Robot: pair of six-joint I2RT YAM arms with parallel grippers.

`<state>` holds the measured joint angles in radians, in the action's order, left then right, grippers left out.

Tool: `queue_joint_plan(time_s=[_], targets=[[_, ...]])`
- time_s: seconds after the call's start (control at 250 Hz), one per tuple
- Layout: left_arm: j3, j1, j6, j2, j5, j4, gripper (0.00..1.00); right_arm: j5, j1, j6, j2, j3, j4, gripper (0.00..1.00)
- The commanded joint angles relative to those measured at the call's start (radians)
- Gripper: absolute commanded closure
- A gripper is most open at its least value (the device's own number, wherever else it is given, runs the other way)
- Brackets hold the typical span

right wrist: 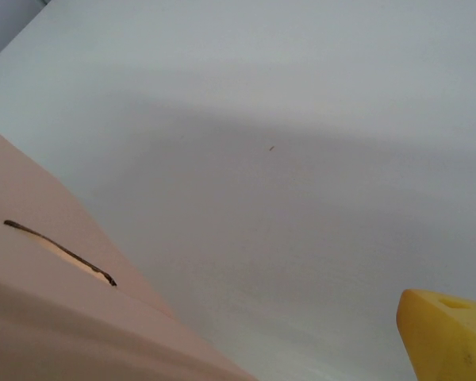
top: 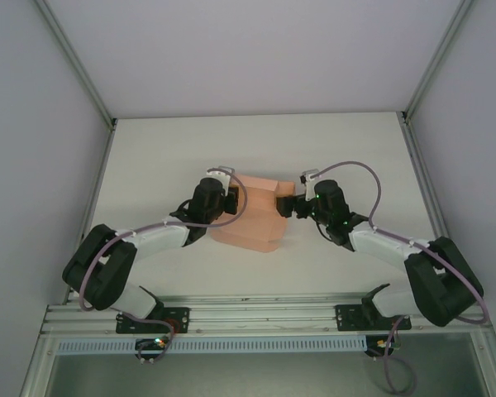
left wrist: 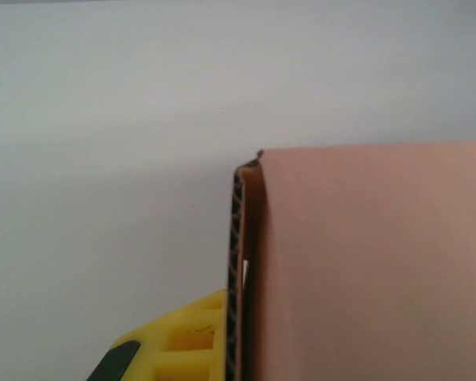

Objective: Assemble paper box

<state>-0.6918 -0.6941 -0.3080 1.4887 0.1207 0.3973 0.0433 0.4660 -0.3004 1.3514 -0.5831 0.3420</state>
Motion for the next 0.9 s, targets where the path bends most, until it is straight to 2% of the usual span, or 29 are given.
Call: queue_joint_plan(time_s=[0.0, 0.212, 0.371, 0.615, 0.898], targets=[[-0.029, -0.010, -0.044, -0.011, -0.048, 0.023, 1.00, 0.005, 0.022, -0.019, 0.034, -0.046, 0.047, 0.00], [-0.037, -0.014, -0.055, -0.002, -0.027, 0.015, 1.00, -0.166, 0.078, -0.025, 0.074, -0.077, 0.030, 0.00], [-0.037, -0.013, -0.062, -0.005, 0.007, -0.001, 1.00, -0.192, 0.091, -0.020, 0.051, -0.071, -0.022, 0.00], [-0.019, 0.017, -0.065, -0.022, 0.043, -0.026, 1.00, -0.060, 0.093, 0.033, -0.195, -0.009, -0.217, 0.00], [0.010, 0.042, -0.063, -0.056, 0.010, -0.017, 1.00, -0.071, 0.046, 0.057, -0.527, 0.057, -0.360, 0.00]])
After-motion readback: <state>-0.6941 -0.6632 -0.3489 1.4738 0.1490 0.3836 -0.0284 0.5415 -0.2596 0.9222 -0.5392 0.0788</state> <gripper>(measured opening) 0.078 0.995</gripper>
